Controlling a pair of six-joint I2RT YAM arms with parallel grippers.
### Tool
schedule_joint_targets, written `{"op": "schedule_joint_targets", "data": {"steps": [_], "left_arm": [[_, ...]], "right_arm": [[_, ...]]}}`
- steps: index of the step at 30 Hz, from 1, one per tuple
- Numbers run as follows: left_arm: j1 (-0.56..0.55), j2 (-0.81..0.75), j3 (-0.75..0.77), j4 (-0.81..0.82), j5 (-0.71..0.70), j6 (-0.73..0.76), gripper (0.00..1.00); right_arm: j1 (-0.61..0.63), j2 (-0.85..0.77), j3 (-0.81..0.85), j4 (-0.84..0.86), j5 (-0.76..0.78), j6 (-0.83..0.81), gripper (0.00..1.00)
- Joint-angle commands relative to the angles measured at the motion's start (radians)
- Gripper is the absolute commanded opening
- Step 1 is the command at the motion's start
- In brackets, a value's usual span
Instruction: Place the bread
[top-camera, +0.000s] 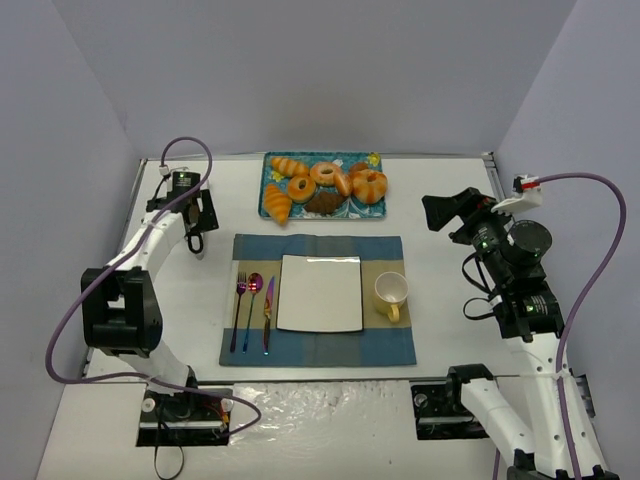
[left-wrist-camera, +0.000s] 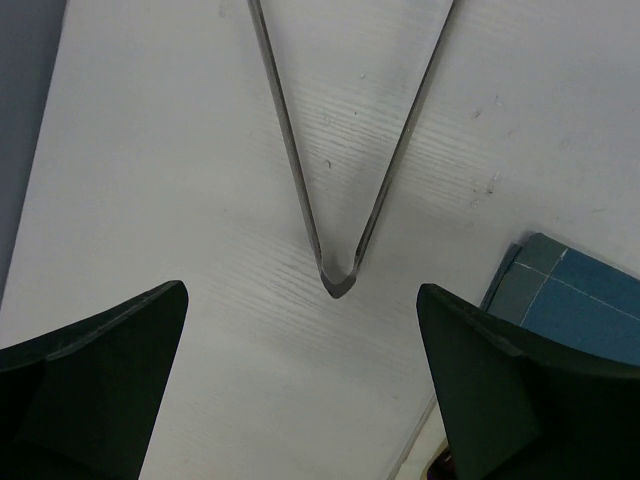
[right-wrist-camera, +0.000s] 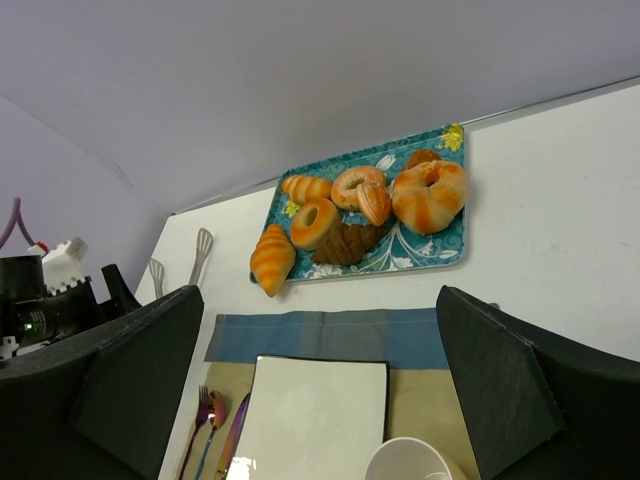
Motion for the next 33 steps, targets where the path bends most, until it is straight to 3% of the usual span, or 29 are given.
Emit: {"op": "schedule_joint_targets", "data": {"steps": [1,33], "left_arm": [[0.030,0.030,0.070,0.069,0.056,0.026,0.97],[0.112,0.228,0.105,0.144,0.222,0.037,0.97]], "right_arm": [[-0.004,0.005,0.029,0.073,-0.025,-0.015,1.00],[-0.004,0.006,0.017,0.074,-0.033,-0.012,1.00]]}}
